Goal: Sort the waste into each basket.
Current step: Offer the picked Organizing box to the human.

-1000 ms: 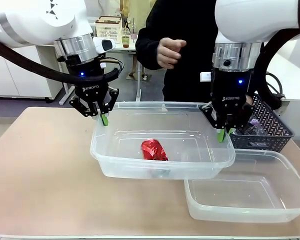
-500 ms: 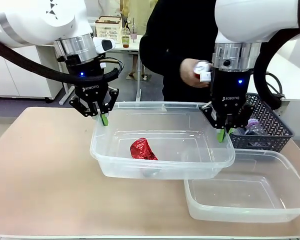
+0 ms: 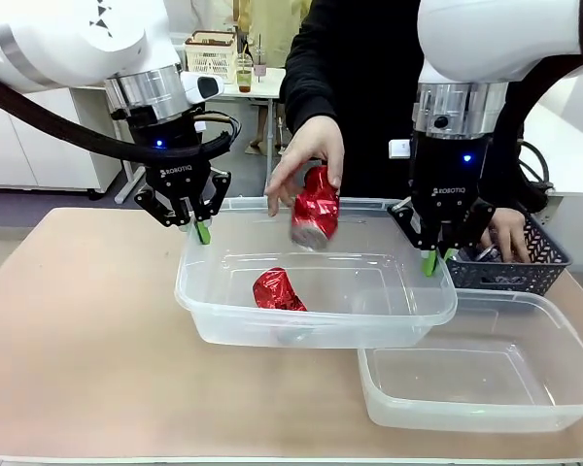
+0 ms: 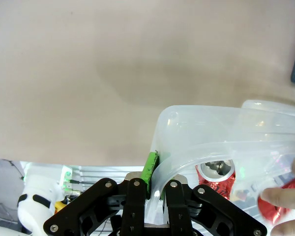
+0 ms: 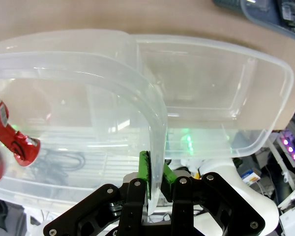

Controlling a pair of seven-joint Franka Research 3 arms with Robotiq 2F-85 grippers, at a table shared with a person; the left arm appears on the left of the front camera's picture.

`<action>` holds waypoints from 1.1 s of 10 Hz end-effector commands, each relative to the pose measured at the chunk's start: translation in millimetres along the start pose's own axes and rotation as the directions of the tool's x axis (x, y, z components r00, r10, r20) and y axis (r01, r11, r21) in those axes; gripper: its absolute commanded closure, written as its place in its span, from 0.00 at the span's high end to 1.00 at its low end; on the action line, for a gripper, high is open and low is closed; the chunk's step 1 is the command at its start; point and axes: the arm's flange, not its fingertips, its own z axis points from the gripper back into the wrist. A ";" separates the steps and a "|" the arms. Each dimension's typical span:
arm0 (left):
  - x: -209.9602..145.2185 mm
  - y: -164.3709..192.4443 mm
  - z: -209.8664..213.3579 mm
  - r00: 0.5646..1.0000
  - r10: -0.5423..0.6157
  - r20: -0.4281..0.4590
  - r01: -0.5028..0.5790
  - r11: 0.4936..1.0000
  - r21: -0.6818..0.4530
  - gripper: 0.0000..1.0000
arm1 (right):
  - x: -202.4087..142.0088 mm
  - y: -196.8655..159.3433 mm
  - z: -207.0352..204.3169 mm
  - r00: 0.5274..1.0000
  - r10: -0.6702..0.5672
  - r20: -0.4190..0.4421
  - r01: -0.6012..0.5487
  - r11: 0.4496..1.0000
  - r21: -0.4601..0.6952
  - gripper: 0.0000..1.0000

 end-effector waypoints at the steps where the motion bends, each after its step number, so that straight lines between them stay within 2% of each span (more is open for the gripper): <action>1: 2.0 -2.9 8.6 1.000 0.015 0.013 -0.015 1.000 -0.017 0.07 | -2.6 1.7 1.2 1.000 0.002 -0.009 -0.002 1.000 -0.014 0.06; 11: 2.0 -2.9 8.6 1.000 0.015 0.013 -0.015 1.000 -0.017 0.07 | -2.6 1.7 1.2 1.000 0.002 -0.009 -0.002 1.000 -0.014 0.06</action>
